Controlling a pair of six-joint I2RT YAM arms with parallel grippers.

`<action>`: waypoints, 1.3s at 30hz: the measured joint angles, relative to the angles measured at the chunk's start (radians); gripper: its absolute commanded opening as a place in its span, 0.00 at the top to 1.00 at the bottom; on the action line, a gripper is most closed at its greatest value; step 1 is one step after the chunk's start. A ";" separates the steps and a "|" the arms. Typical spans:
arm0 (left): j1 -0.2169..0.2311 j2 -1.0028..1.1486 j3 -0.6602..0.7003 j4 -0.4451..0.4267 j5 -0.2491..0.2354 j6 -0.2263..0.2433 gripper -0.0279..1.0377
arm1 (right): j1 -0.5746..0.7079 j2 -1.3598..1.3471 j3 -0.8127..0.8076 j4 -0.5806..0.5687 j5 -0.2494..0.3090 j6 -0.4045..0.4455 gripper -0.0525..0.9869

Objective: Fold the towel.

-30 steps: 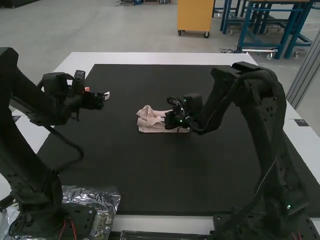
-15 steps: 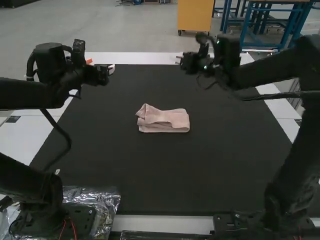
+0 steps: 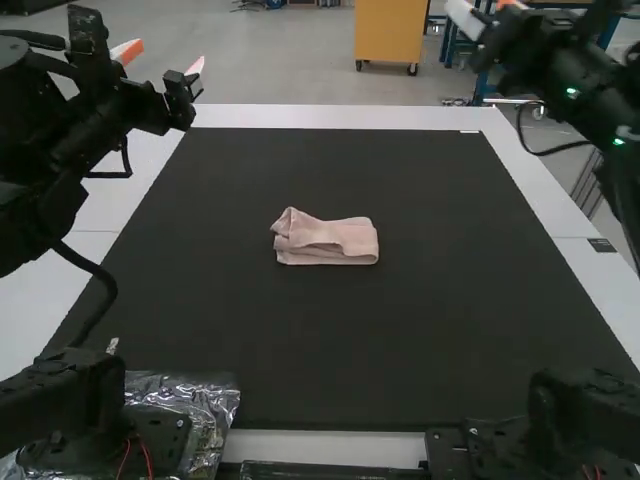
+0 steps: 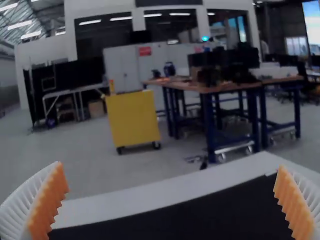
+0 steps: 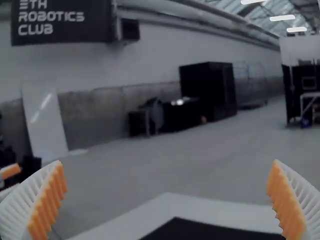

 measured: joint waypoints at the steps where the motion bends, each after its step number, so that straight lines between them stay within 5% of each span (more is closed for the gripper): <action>1: 0.010 -0.044 -0.012 -0.012 -0.004 0.000 0.06 | -0.019 -0.066 -0.013 -0.024 0.010 0.001 0.07; 11: 0.019 -0.527 -0.094 -0.178 -0.006 -0.005 0.06 | -0.219 -0.645 -0.085 -0.230 0.029 0.025 0.07; 14: 0.026 -0.648 -0.114 -0.240 -0.007 -0.015 0.06 | -0.233 -0.650 -0.035 -0.351 0.029 0.038 0.07; 19: 0.031 -0.666 -0.119 -0.335 -0.012 -0.021 0.06 | -0.234 -0.652 -0.050 -0.355 0.070 0.013 0.07; 24: 0.036 -0.667 -0.226 -0.089 -0.006 0.038 0.06 | -0.235 -0.655 -0.289 -0.109 0.164 -0.034 0.07; 27: 0.036 -0.667 -0.355 0.064 -0.001 0.081 0.06 | -0.235 -0.653 -0.483 -0.072 0.190 -0.080 0.07; 31: 0.036 -0.666 -0.552 0.155 -0.015 0.111 0.06 | -0.235 -0.651 -0.680 -0.006 0.225 -0.128 0.07; 36: 0.036 -0.658 -0.620 -0.095 -0.066 0.125 0.06 | -0.237 -0.652 -0.774 0.064 0.270 -0.196 0.07; 39: 0.036 -0.661 -0.620 -0.205 -0.080 0.129 0.06 | -0.238 -0.652 -0.777 -0.103 0.313 -0.241 0.07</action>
